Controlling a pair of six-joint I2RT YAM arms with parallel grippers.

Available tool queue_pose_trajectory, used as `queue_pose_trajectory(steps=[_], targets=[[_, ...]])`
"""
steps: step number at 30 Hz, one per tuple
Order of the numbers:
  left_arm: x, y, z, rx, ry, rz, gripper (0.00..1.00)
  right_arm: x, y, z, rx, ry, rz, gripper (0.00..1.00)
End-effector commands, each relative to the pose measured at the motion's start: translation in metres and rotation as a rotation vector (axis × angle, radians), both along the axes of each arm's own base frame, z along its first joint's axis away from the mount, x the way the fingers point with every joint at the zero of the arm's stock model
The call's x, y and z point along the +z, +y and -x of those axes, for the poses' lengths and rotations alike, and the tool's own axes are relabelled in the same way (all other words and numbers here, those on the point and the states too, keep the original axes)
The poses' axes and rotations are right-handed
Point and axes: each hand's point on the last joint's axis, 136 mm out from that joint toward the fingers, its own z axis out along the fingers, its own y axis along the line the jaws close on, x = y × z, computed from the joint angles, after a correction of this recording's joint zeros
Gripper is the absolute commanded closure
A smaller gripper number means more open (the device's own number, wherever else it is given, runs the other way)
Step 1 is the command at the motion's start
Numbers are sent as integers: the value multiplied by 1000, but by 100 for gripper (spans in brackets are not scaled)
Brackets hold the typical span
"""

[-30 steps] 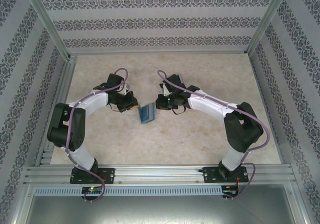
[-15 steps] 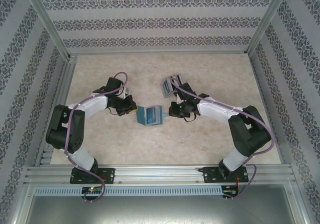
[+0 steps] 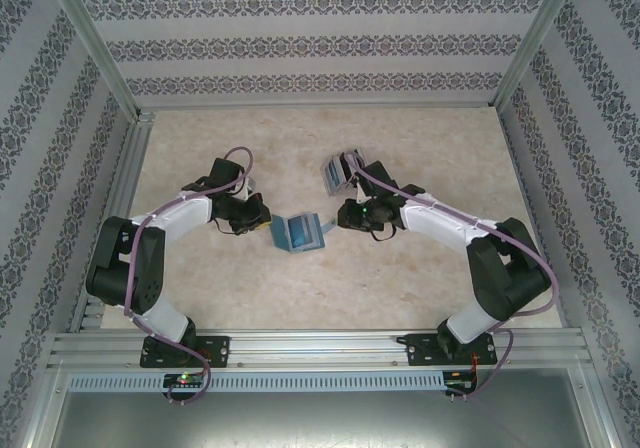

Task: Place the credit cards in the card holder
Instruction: Open the card holder at the center of the table, then flip over the card slot in the card holder.

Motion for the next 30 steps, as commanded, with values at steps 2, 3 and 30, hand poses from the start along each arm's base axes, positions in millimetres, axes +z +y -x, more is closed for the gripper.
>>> queue_pose_trajectory(steps=[2, 3, 30], targets=[[-2, -1, -1, 0, -27, 5, 100, 30, 13, -4, 34, -39, -51, 71], [-4, -2, -1, -1, -22, 10, 100, 32, 18, -3, 45, -40, -60, 71], [-27, -3, 12, -3, 32, 22, 100, -46, 77, -2, 150, 125, -20, 70]])
